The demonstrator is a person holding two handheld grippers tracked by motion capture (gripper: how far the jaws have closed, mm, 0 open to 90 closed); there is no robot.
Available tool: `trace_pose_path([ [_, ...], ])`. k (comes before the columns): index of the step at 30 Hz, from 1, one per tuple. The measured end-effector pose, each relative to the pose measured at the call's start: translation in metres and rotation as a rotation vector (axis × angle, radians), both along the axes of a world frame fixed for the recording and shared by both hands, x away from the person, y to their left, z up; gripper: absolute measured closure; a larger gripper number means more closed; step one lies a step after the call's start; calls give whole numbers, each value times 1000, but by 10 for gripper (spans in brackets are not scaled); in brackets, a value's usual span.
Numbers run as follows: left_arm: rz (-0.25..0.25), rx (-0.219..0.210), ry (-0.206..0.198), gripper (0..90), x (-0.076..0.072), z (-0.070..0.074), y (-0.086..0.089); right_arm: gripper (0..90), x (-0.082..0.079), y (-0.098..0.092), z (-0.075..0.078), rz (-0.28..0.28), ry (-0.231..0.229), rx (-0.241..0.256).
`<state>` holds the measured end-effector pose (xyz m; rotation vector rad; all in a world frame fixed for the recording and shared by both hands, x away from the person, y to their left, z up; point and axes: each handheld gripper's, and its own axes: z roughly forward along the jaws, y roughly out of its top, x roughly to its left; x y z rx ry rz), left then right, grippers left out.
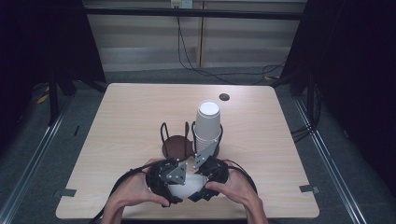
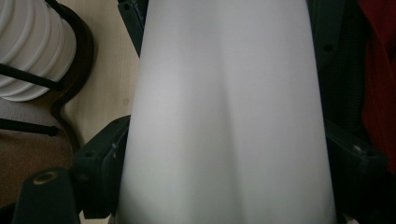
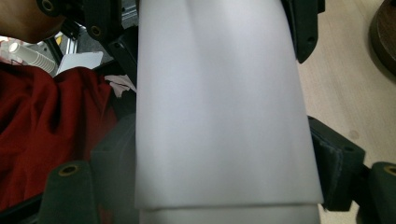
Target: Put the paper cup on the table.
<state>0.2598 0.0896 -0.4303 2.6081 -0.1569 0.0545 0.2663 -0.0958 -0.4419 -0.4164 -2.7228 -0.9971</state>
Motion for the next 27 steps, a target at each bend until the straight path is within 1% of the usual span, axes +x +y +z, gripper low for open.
trace_pose_path([
  [1, 1, -8, 11, 144, 1, 0, 1, 230, 0, 0, 0, -2, -1, -1],
  [2, 3, -11, 12, 140, 2, 0, 1, 231, 0, -1, 1, -8, 0, -1],
  [4, -1, -22, -5, 138, 2, 1, 2, 232, 0, -1, 0, -9, 2, 5],
  [6, -2, -28, 6, 137, 3, 2, 3, 233, 0, -1, 0, -10, 4, 7],
  [7, 1, -41, 9, 135, 5, 2, 2, 233, 1, -2, 1, -12, 1, 11],
  [9, 5, -51, 9, 135, 8, 1, 3, 233, 1, -3, 1, -23, -7, 17],
  [11, -7, -70, 2, 134, 8, 0, 4, 235, 2, -4, 2, -38, -14, 12],
  [12, -14, -84, -2, 131, 8, 0, 5, 235, 1, -4, 2, -38, -17, 11],
  [13, -20, -99, -15, 129, 8, 0, 6, 235, 1, -5, 2, -39, -15, 12],
  [14, -24, -109, -20, 127, 7, 1, 7, 235, 1, -5, 2, -38, -20, 18],
  [15, -23, -128, -24, 123, 7, 1, 8, 235, 1, -5, 2, -38, -16, 19],
  [16, -24, -132, -24, 118, 7, 2, 10, 235, 0, -6, 2, -42, -14, 20],
  [19, -23, -173, -17, 97, 8, 4, 14, 236, -1, -6, 2, -41, -20, 27],
  [22, -20, -216, -9, 97, 10, 7, 19, 236, -1, -7, 2, -44, -22, 22],
  [23, -14, -238, -12, 97, 10, 8, 21, 237, -1, -7, 1, -45, -19, 20],
  [25, -8, -281, 8, 97, 12, 11, 26, 237, -1, -7, 0, -46, -21, 17],
  [27, 13, -312, 3, 97, 12, 13, 30, 237, -1, -7, -1, -49, -21, 18],
])
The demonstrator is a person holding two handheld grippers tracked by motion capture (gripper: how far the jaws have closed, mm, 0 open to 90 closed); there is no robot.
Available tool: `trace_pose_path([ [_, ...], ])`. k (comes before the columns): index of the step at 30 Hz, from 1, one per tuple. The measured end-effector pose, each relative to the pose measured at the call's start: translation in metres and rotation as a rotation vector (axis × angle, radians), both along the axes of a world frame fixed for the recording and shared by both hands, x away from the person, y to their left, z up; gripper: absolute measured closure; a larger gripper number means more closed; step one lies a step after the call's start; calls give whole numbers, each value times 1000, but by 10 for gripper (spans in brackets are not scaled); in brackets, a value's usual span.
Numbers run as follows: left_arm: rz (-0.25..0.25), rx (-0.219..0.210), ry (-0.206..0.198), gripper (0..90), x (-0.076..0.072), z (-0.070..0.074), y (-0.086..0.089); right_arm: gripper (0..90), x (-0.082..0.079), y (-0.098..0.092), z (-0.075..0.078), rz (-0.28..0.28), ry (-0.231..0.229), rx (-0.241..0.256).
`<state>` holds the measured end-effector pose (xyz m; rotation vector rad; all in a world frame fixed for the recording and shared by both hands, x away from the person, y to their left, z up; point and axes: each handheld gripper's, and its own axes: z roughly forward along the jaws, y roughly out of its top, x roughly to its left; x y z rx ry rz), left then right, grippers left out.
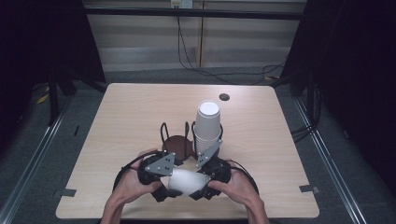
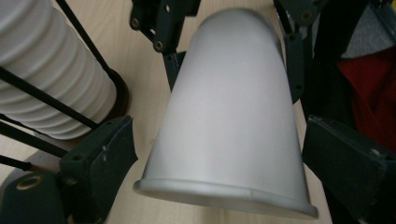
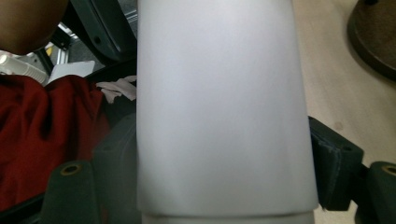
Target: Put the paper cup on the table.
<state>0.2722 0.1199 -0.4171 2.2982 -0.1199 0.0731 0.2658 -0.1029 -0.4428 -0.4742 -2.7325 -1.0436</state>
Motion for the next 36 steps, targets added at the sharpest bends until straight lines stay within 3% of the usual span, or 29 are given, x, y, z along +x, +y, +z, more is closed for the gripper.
trace_pose_path([
  [5, 59, -94, -2, 101, 1, 4, 13, 236, -1, -5, 0, -33, -4, -10],
  [9, 95, -125, 16, 101, 2, 3, 21, 236, -2, -18, -2, -87, -13, 5],
  [14, 88, -183, 84, 156, 5, -3, 29, 233, -3, -28, -2, -141, -25, 68],
  [15, 94, -186, 74, 158, 5, -5, 31, 233, -3, -29, -2, -149, -30, 75],
  [22, 186, -255, 98, 155, 3, -17, 43, 233, -4, -32, -7, -183, -43, 158],
  [26, 238, -296, 162, 156, 3, -24, 46, 230, -4, -34, -12, -188, -30, 206],
  [29, 234, -327, 173, 157, 1, -29, 48, 230, -4, -35, -13, -188, -36, 240],
  [36, 272, -353, 167, 157, -4, -33, 54, 231, -6, -39, -15, -209, -62, 297],
])
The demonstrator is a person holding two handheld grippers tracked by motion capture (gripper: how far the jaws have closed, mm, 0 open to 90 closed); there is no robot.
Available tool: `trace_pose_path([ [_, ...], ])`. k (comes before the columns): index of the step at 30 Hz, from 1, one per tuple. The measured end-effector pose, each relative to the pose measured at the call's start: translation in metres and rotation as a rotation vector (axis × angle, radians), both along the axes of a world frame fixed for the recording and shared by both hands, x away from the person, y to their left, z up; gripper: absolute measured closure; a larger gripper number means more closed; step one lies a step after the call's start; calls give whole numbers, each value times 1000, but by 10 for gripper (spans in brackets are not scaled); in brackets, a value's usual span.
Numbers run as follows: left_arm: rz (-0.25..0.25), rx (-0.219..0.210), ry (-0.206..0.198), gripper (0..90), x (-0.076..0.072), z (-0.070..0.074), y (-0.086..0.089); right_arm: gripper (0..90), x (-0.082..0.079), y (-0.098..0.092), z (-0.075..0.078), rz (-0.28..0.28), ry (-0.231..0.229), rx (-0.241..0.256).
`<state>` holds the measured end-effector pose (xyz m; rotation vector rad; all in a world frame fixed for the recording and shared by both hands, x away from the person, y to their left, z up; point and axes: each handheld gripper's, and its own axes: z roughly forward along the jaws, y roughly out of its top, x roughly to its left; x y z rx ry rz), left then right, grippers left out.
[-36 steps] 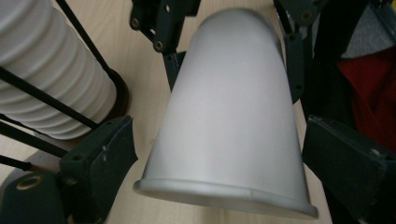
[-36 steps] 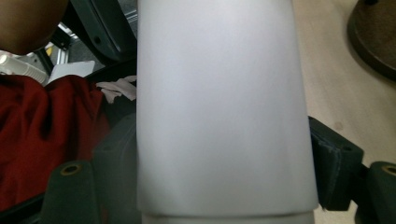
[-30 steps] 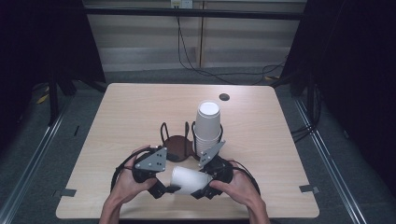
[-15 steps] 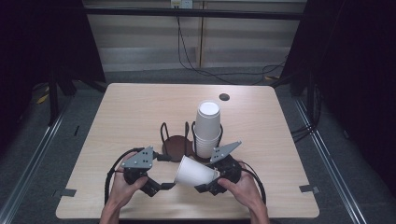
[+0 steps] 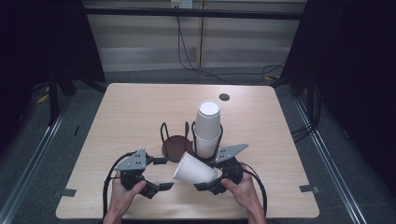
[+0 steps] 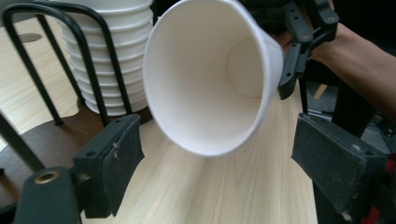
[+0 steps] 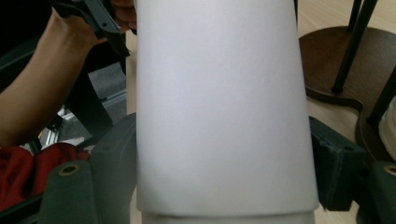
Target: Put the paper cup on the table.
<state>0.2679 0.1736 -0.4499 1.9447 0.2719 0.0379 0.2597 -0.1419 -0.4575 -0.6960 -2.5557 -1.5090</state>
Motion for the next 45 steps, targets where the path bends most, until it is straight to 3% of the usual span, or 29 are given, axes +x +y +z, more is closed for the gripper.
trace_pose_path([
  [5, 29, -37, 5, 156, -3, -2, 4, 232, -3, 0, -1, 17, -21, 53],
  [8, 14, -46, -11, 157, -8, -1, 2, 232, -4, 2, -3, 31, -34, 73],
  [16, -20, -153, -18, 154, -13, 0, 3, 232, -7, 8, -5, 69, -73, 131],
  [17, -18, -165, -16, 157, -12, -1, 4, 232, -7, 8, -5, 69, -75, 133],
  [18, 14, -182, 1, 154, -11, -1, 3, 232, -7, 9, -6, 71, -76, 136],
  [25, -10, -176, 3, 144, -6, -4, -3, 232, -7, 13, -10, 92, -72, 138],
  [27, 6, -182, -5, 102, -5, -4, -5, 232, -7, 13, -9, 93, -75, 142],
  [29, 32, -178, -11, 0, -5, -4, -7, 233, -7, 13, -9, 96, -77, 141],
  [31, 14, -193, -6, 0, -4, -5, -9, 233, -6, 15, -7, 104, -79, 132],
  [34, -15, -172, -3, 0, -4, -5, -11, 233, -7, 18, -5, 117, -86, 116],
  [37, -13, -154, -2, 0, -4, -6, -14, 233, -7, 20, -4, 126, -85, 108],
  [41, -43, -170, 27, 0, -2, -8, -18, 233, -8, 22, -5, 131, -83, 113],
  [45, -66, -152, 40, 2, -1, -10, -22, 232, -8, 24, -6, 132, -87, 108],
])
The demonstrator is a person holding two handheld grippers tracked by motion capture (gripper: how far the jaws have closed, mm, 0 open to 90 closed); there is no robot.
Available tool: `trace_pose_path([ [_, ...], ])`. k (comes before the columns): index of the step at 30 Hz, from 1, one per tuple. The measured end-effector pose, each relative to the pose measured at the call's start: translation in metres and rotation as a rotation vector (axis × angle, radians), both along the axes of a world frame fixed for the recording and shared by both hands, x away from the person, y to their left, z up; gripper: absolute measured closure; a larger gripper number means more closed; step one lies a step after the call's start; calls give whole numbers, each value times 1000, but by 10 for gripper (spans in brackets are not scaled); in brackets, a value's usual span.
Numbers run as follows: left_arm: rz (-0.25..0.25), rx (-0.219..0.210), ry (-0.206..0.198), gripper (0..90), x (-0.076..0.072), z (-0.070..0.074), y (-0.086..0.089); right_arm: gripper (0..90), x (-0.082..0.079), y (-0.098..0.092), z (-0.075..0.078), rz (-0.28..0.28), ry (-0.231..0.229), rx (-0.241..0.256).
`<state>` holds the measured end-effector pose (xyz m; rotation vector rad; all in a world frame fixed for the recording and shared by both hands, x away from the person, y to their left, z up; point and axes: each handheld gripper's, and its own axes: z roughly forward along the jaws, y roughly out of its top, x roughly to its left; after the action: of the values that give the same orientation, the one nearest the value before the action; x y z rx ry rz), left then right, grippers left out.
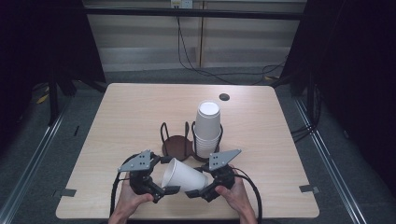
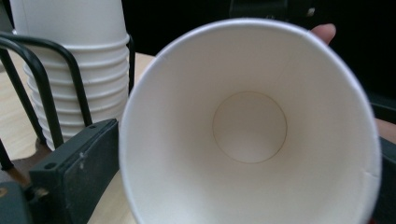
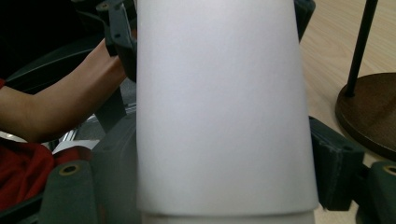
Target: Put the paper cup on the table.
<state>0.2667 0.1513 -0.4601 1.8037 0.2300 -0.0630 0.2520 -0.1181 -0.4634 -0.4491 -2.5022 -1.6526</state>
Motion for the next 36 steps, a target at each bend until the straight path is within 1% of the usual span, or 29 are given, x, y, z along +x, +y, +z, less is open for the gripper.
trace_pose_path([
  [1, -7, 0, 6, 2, 0, -1, -1, 231, -1, 2, -1, 12, -1, 6],
  [2, -12, 4, 10, 2, -1, -1, -2, 231, -1, 2, -1, 12, -1, 6],
  [3, -15, 16, 3, 2, -1, -1, -3, 231, -1, 2, -1, 14, -2, 5],
  [4, -16, 12, 3, 3, -1, -1, -3, 231, -1, 3, -1, 16, -4, -8],
  [5, -23, 5, 8, 14, -1, -1, -2, 230, -2, 2, -2, 17, -3, -8],
  [7, -41, 0, -1, 52, -2, 1, 0, 231, -2, 1, -2, 15, -6, 0],
  [8, -50, 2, 2, 55, -1, 0, 0, 231, -3, 1, -2, 16, -8, 3],
  [11, -54, 20, 7, 60, 0, 0, -1, 231, -4, 0, -3, 16, -10, -3],
  [14, -59, 12, 11, 63, 1, 0, -2, 231, -3, -2, -5, 20, -14, 4],
  [17, -66, -10, 38, 69, 4, 1, -3, 229, -2, -3, -5, 20, -19, 10],
  [18, -67, -8, 39, 70, 4, 1, -4, 228, -2, -4, -4, 18, -22, 9],
  [20, -72, 14, 33, 78, 4, 4, -5, 229, -3, -5, -4, 17, -27, 12],
  [22, -74, 28, 31, 87, 3, 7, -6, 227, -3, -7, -5, 21, -24, 22],
  [24, -74, 27, 19, 101, 2, 9, -6, 221, -4, -8, -6, 14, -27, 40],
  [27, -78, 27, 22, 113, 3, 10, -6, 218, -5, -9, -6, -1, -41, 59],
  [30, -71, 36, 25, 119, 4, 10, -5, 210, -5, -10, -7, -14, -45, 55],
  [32, -50, 41, 23, 120, 4, 11, -3, 187, -5, -10, -8, -32, -48, 54],
  [34, -37, 45, 28, 120, 5, 11, -1, 135, -5, -12, -9, -55, -52, 68],
  [36, -17, 52, 34, 120, 5, 12, 2, 135, -6, -15, -10, -80, -53, 85],
])
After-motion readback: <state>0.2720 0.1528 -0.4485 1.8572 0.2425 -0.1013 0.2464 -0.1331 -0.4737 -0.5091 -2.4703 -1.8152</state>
